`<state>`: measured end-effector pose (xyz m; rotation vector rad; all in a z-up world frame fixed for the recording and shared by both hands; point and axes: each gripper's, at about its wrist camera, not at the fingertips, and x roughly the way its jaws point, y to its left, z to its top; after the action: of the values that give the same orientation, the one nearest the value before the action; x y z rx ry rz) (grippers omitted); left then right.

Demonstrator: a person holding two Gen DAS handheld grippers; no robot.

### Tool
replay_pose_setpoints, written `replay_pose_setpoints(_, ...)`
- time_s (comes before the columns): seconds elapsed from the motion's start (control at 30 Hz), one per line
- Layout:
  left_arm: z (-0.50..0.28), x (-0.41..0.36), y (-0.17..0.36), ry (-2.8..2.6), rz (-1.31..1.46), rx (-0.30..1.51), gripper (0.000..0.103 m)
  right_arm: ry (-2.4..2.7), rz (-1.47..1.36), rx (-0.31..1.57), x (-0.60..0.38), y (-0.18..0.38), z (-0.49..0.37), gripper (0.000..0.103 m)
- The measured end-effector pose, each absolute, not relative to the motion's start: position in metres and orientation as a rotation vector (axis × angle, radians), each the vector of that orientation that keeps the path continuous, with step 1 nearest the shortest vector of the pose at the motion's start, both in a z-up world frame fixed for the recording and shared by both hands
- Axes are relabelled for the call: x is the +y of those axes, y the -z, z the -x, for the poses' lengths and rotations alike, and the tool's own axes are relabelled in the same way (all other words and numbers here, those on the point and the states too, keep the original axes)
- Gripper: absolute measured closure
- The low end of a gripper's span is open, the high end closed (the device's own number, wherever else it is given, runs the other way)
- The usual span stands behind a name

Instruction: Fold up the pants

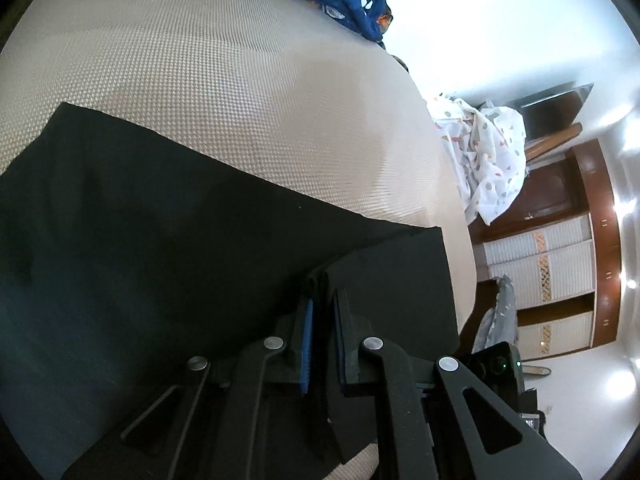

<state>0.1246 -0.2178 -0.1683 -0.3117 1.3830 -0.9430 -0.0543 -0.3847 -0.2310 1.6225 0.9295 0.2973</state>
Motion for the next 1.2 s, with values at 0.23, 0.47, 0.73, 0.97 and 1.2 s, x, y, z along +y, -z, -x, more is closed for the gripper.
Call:
replay_pose_setpoints(0.23, -0.123, -0.202, 0.180, 0.926, 0.372, 1.381, 0.087, -0.335, -1.659, 0.963, -0.386, 0.233, 0.058, 0.039)
replay_pose_setpoints(0.47, -0.127, -0.159, 0.144, 0.819, 0.354, 1.268, 0.052, -0.404, -1.654, 0.988, -0.377, 0.216, 0.068, 0.021)
replay_pose_setpoints(0.73, -0.098, -0.086, 0.096, 0.555, 0.124, 1.032, 0.051, -0.295, -1.024, 1.013, -0.354, 0.140, 0.043, 0.024)
replay_pose_setpoints(0.97, -0.071, -0.037, 0.071, 0.354, -0.089, 0.884, 0.040, -0.167, -0.502, 1.127, -0.317, 0.139, 0.015, 0.029)
replay_pose_setpoints(1.2, -0.051, -0.024, 0.058, 0.271, -0.230, 0.784, 0.028, -0.162, -0.415, 1.102, -0.309, 0.134, 0.024, 0.029)
